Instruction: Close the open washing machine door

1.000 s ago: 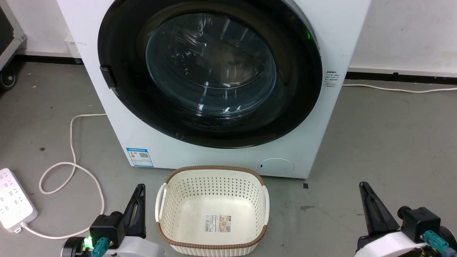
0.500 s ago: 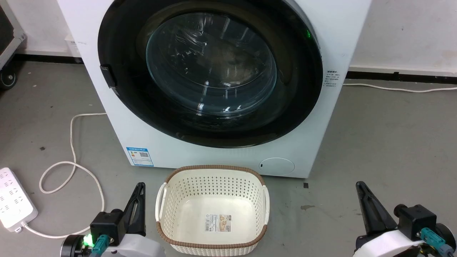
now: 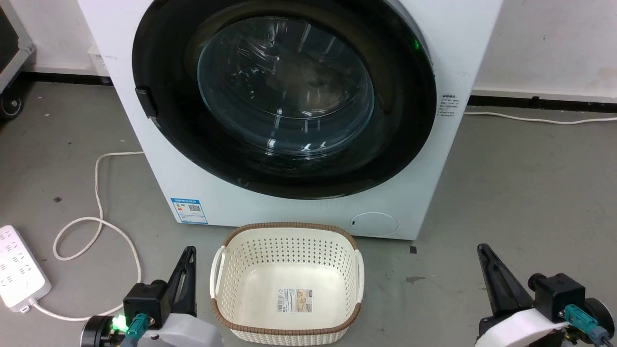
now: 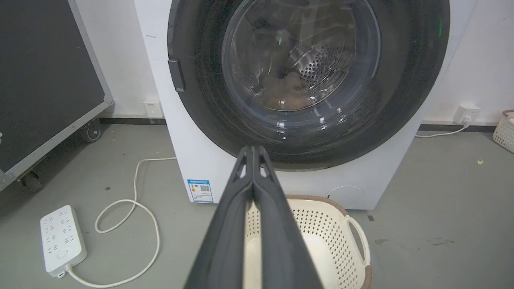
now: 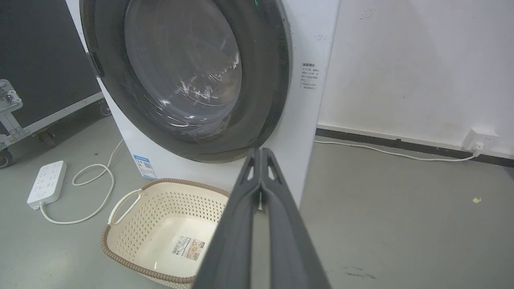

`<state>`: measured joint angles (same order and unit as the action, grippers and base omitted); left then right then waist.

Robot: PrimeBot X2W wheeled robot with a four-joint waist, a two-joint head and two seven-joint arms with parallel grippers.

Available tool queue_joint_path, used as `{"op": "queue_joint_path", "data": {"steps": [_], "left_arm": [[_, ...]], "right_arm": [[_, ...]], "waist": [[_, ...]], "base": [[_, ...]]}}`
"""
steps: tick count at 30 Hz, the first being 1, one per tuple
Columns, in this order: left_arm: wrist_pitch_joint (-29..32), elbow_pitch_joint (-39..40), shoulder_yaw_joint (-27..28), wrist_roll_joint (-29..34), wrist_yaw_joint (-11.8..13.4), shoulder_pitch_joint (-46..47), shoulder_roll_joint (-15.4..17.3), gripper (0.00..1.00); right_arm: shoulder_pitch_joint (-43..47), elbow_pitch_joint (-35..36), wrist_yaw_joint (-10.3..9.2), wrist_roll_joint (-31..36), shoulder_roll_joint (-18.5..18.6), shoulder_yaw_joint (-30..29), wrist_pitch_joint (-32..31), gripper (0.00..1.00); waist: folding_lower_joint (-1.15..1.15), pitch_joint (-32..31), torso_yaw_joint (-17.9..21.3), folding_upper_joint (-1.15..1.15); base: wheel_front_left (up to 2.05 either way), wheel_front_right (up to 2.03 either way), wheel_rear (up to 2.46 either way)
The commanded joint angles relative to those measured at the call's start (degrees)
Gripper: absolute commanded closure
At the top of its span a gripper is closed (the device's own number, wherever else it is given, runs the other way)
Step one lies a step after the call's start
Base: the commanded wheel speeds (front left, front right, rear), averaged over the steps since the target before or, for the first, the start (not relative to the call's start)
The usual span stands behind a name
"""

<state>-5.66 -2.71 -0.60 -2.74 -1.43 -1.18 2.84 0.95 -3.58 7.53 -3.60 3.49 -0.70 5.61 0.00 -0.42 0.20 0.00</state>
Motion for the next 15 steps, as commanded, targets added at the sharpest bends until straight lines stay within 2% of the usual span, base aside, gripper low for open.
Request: {"op": "queue_joint_path", "data": {"steps": [1, 15], "left_arm": [[0.3, 0.5, 0.2, 0.4, 0.3, 0.6, 0.0, 1.0], [2.2, 1.2, 0.4, 1.2, 0.7, 0.8, 0.0, 1.0]], "right_arm": [[-0.5, 0.5, -0.03, 0.5, -0.3, 0.1, -0.4, 1.0], [-0.7, 1.6, -0.03, 1.6, -0.4, 0.3, -2.2, 1.0]], "waist": [[0.0, 0.0, 0.0, 0.0], [0.0, 0.2, -0.1, 0.0]], "base": [[0.0, 0.0, 0.0], [0.0, 0.0, 0.0]]}}
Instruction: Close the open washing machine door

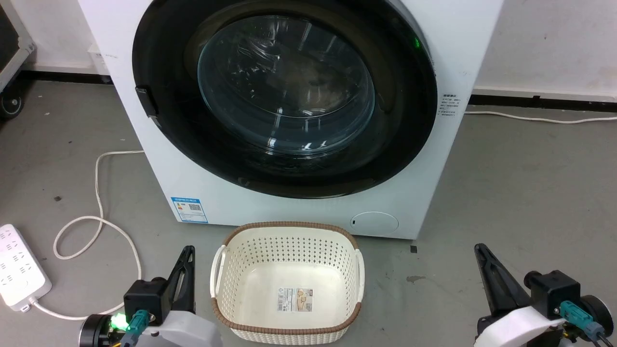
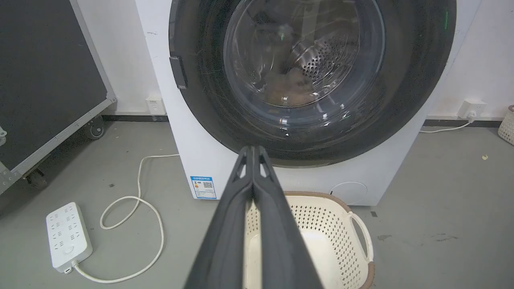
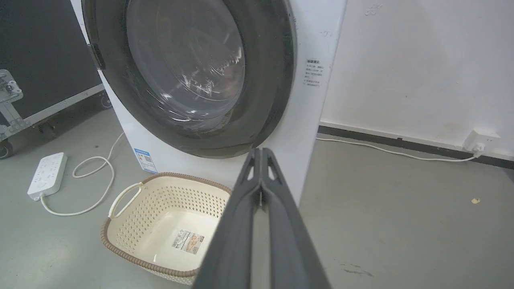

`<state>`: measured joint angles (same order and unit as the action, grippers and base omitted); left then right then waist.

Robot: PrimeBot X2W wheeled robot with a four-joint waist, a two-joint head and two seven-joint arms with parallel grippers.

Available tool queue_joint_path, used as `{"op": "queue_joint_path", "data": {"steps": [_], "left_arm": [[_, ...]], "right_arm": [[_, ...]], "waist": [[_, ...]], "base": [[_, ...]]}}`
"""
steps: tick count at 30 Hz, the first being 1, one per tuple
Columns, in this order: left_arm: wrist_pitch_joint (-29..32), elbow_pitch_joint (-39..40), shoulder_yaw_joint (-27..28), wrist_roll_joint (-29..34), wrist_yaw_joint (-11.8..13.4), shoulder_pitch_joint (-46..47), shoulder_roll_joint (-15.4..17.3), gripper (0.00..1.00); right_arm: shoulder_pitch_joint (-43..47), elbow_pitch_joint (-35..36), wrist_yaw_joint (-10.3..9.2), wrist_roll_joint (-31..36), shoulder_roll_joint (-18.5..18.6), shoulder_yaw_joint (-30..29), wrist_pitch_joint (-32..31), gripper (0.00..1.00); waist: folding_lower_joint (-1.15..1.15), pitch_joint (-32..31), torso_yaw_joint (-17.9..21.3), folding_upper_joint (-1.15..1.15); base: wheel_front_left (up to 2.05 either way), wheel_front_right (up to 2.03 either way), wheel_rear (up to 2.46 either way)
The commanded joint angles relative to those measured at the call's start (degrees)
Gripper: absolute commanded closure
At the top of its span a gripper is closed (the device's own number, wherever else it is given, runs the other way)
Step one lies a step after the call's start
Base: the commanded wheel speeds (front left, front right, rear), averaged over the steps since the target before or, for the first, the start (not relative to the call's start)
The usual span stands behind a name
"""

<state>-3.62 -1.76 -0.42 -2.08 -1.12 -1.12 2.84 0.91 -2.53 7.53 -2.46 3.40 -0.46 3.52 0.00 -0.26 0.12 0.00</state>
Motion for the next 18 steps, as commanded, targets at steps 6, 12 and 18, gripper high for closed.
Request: {"op": "queue_joint_path", "data": {"steps": [6, 12, 18], "left_arm": [[0.8, 0.6, 0.2, 0.9, 0.5, 0.8, 0.0, 1.0], [2.0, 1.1, 0.3, 1.4, 0.8, 1.0, 0.0, 1.0], [2.7, 1.4, 0.4, 1.7, 0.9, 1.0, 0.0, 1.0]], "right_arm": [[-0.7, 0.9, -0.03, 0.8, -0.4, 0.2, -0.8, 1.0], [-0.8, 1.6, -0.04, 1.5, -0.4, 0.3, -2.0, 1.0], [-0.8, 2.0, -0.04, 1.9, -0.5, 0.4, -2.6, 1.0]], "waist": [[0.0, 0.1, 0.0, 0.0], [0.0, 0.1, -0.1, 0.0], [0.0, 0.2, -0.1, 0.0]], "base": [[0.0, 0.0, 0.0], [0.0, 0.0, 0.0], [0.0, 0.0, 0.0]]}}
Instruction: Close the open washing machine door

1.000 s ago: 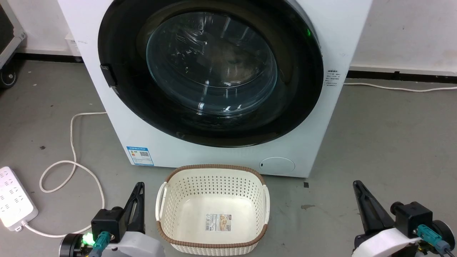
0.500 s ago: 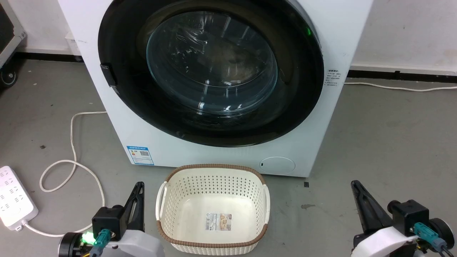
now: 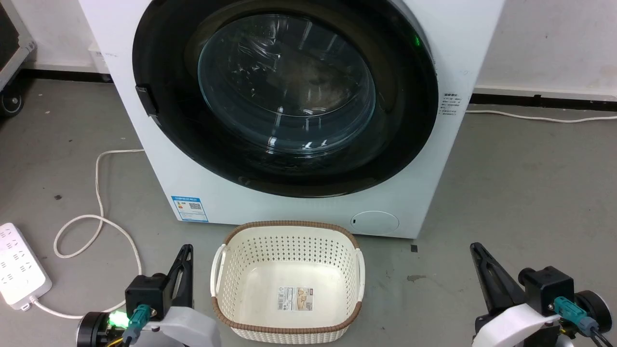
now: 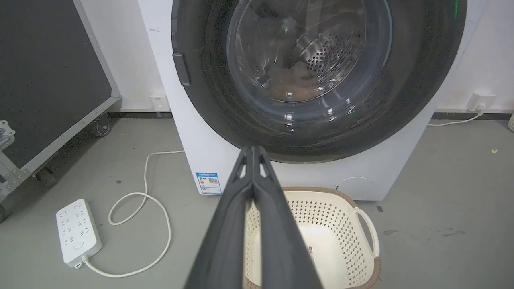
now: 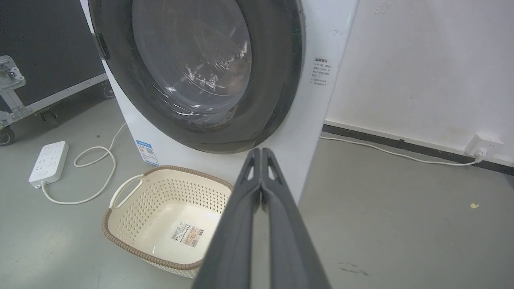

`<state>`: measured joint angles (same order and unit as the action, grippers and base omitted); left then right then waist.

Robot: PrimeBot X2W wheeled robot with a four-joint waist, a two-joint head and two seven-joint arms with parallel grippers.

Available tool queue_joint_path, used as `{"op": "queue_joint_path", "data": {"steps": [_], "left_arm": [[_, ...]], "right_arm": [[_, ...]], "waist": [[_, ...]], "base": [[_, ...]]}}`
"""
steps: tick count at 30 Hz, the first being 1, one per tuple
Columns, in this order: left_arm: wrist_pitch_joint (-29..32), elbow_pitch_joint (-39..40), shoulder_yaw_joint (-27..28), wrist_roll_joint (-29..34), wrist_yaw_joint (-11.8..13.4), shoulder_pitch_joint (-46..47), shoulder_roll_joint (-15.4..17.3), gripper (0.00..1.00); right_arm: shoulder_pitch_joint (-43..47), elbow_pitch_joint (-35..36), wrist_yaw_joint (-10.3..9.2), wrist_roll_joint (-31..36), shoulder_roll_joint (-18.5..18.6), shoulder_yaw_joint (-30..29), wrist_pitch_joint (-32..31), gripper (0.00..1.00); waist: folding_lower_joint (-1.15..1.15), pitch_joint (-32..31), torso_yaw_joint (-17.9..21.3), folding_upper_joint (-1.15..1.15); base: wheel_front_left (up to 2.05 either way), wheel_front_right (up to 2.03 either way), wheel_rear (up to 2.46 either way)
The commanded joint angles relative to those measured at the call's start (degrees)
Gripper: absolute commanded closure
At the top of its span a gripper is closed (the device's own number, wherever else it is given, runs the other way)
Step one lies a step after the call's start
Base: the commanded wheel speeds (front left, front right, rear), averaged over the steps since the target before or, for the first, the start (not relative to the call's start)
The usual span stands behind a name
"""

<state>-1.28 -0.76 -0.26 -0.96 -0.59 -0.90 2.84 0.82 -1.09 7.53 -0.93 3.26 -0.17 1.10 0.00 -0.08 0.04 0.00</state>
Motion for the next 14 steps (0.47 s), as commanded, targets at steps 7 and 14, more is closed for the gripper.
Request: {"op": "queue_joint_path", "data": {"steps": [7, 14], "left_arm": [[1.1, 0.7, 0.2, 0.9, 0.5, 0.9, 0.0, 1.0], [1.3, 0.8, 0.3, 1.0, 0.6, 0.9, 0.0, 1.0]], "right_arm": [[-0.8, 1.0, -0.04, 0.8, -0.4, 0.1, -0.9, 1.0], [-0.8, 1.1, -0.04, 0.9, -0.4, 0.2, -1.1, 1.0]], "waist": [[0.0, 0.1, 0.0, 0.0], [0.0, 0.1, 0.0, 0.0]], "base": [[0.0, 0.0, 0.0], [0.0, 0.0, 0.0]]}}
